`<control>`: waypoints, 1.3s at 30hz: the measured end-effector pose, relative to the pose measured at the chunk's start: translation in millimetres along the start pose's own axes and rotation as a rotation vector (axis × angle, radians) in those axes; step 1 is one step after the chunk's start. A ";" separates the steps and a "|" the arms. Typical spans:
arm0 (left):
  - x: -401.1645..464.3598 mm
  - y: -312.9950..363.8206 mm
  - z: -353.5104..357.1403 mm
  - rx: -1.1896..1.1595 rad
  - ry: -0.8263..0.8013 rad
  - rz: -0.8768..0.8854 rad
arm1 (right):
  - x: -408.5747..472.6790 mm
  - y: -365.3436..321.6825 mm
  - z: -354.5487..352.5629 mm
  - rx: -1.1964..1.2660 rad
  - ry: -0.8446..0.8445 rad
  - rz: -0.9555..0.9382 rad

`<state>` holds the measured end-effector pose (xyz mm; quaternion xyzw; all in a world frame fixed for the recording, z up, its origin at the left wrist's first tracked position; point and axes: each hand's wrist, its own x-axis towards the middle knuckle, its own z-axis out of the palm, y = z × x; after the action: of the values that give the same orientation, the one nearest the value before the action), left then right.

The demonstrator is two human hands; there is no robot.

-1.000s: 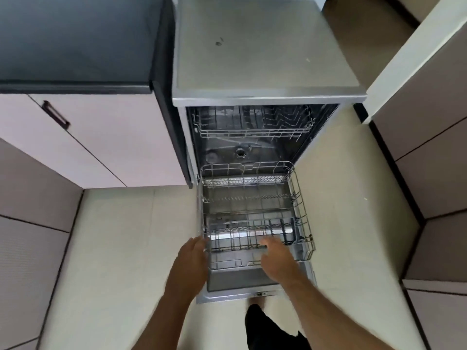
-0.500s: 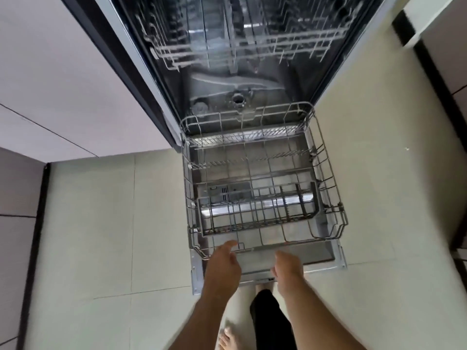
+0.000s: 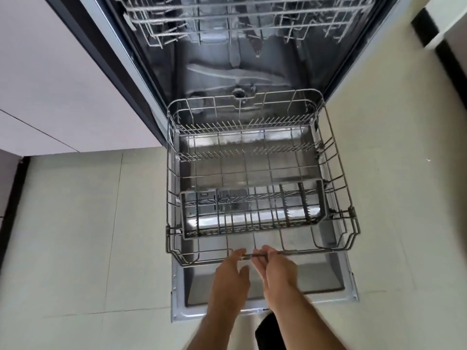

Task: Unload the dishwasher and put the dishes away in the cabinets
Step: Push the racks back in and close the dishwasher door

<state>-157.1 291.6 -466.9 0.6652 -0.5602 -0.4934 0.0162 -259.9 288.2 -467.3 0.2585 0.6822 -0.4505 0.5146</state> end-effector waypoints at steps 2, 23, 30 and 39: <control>18.4 12.0 -1.2 -0.004 0.073 0.019 | 3.0 -15.5 12.5 -0.014 -0.033 -0.015; 216.0 115.0 -64.5 -0.197 0.374 0.095 | 78.6 -163.2 134.6 -1.467 -0.020 -1.690; 268.2 148.2 -89.6 -0.210 0.411 0.120 | 89.1 -211.3 189.1 -1.460 -0.182 -1.540; 338.1 190.8 -120.1 -0.275 0.496 0.190 | 85.8 -264.4 253.3 -1.630 -0.135 -1.553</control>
<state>-253.9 -100.5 -511.5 0.7014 -0.5271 -0.3833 0.2886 -385.8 -66.2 -471.6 -0.6739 0.7196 -0.0817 0.1460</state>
